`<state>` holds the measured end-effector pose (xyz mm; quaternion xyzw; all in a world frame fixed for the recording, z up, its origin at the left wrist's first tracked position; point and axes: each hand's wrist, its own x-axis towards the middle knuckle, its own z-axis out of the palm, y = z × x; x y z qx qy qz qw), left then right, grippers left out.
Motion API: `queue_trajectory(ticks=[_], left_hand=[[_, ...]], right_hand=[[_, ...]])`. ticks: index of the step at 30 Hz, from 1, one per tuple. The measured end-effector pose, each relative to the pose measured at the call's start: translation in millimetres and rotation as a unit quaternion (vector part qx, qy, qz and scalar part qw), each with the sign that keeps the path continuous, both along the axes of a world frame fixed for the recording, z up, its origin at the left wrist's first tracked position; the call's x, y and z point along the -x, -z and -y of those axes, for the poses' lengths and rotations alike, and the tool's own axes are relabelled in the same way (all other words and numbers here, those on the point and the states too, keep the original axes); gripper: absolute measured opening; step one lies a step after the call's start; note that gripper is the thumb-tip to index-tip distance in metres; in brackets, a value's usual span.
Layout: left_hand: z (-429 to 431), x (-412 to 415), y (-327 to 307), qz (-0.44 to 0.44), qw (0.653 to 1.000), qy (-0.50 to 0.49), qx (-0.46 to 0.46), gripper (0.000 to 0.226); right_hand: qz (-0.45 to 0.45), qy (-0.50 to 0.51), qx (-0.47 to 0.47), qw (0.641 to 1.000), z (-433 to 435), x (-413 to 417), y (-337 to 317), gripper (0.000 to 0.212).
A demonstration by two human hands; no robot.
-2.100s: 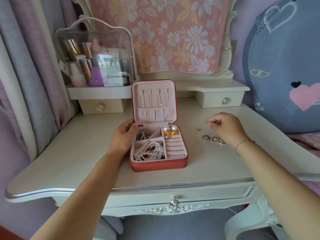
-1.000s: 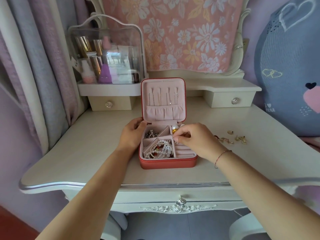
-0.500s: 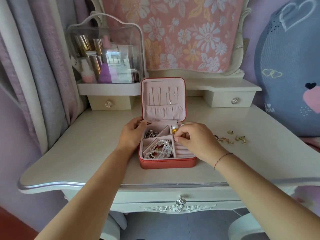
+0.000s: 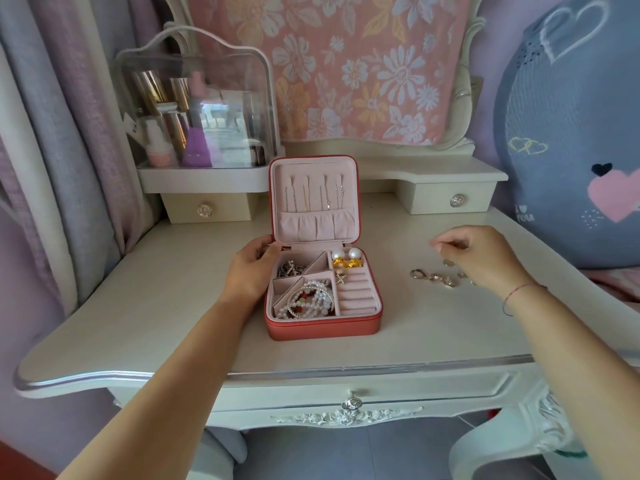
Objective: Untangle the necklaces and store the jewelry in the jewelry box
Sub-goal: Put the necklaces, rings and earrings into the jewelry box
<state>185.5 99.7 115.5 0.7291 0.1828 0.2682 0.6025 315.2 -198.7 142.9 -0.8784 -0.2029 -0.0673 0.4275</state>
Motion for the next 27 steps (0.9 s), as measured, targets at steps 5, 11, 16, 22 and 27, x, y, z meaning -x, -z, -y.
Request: queue_trajectory(ticks=[5, 11, 16, 22, 27], left_hand=[[2.1, 1.2, -0.3, 0.002, 1.000, 0.001, -0.002, 0.019], [-2.7, -1.3, 2.3, -0.015, 1.000, -0.001, -0.013, 0.018], [-5.3, -3.6, 4.9, -0.017, 1.000, -0.001, -0.011, 0.018], [-6.0, -3.5, 5.3, -0.014, 1.000, 0.000, -0.013, 0.018], [-3.3, -3.5, 3.4, -0.007, 1.000, 0.000, -0.004, 0.016]], right_hand=[[0.000, -0.030, 0.077, 0.997, 3.5, 0.0, 4.8, 0.013], [0.037, -0.029, 0.206, 0.977, -13.2, 6.1, 13.4, 0.008], [0.058, -0.004, 0.208, 0.976, -17.2, 5.0, 14.2, 0.013], [0.086, 0.046, 0.211, 0.973, -21.4, 3.1, 16.0, 0.021], [0.105, 0.066, 0.241, 0.962, -34.6, 9.8, 18.3, 0.026]])
